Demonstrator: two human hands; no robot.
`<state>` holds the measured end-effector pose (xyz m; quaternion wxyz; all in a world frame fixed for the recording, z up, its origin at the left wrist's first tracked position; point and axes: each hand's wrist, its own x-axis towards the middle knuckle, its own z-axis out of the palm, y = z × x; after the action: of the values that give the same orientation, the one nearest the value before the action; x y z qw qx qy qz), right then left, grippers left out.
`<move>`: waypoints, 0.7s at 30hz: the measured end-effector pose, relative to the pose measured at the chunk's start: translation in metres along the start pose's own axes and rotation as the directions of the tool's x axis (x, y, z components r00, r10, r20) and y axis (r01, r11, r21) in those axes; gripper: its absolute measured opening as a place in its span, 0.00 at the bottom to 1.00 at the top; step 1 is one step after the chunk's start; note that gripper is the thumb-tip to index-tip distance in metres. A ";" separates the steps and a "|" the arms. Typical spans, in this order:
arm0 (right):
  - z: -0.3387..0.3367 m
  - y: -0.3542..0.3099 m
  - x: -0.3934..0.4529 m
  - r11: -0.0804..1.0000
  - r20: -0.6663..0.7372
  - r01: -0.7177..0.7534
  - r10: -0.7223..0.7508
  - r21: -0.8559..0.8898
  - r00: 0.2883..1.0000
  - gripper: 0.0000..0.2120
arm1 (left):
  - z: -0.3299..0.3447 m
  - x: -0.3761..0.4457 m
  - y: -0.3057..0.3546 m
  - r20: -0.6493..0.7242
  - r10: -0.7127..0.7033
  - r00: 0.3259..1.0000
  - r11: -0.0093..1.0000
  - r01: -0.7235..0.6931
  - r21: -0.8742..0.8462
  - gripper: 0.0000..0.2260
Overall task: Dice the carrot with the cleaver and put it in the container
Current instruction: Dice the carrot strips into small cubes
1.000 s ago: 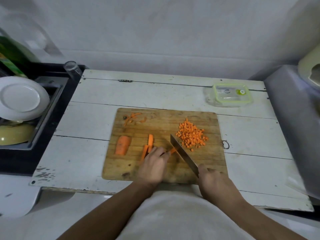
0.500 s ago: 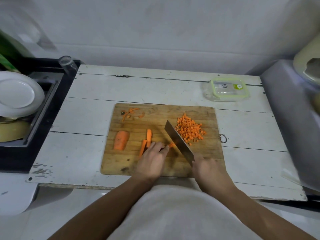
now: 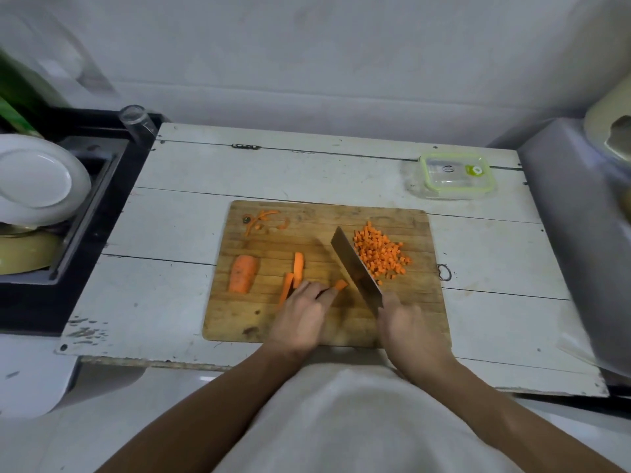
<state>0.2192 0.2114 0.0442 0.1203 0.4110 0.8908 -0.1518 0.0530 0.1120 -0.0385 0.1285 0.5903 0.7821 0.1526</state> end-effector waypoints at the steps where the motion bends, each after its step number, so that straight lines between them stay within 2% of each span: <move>1: 0.001 0.003 -0.007 1.000 0.027 0.006 -0.006 -0.002 1.000 0.05 | -0.001 0.000 -0.001 -0.007 0.007 1.000 1.000 -0.007 0.003 0.28; 6: 0.004 0.010 -0.018 0.999 0.091 0.028 -0.025 -0.039 0.996 0.07 | -0.005 0.001 0.002 0.024 0.014 1.000 1.000 -0.014 0.016 0.22; 9: 0.004 0.004 -0.018 0.994 0.125 0.045 -0.031 -0.103 0.992 0.11 | -0.004 0.000 0.002 0.007 0.026 1.000 1.000 -0.026 0.000 0.24; 17: 0.005 -0.009 0.007 0.999 -0.036 0.018 -0.017 0.037 0.999 0.05 | -0.006 -0.004 0.004 -0.023 0.066 0.998 0.998 -0.066 0.017 0.26; 21: 0.001 -0.001 -0.015 0.999 0.027 0.052 -0.051 -0.015 0.998 0.06 | -0.011 -0.005 0.007 0.008 0.030 1.000 0.999 -0.030 0.011 0.26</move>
<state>0.2281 0.1995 0.0483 0.1311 0.3850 0.9006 -0.1533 0.0562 0.1081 -0.0259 0.1260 0.6032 0.7736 0.1477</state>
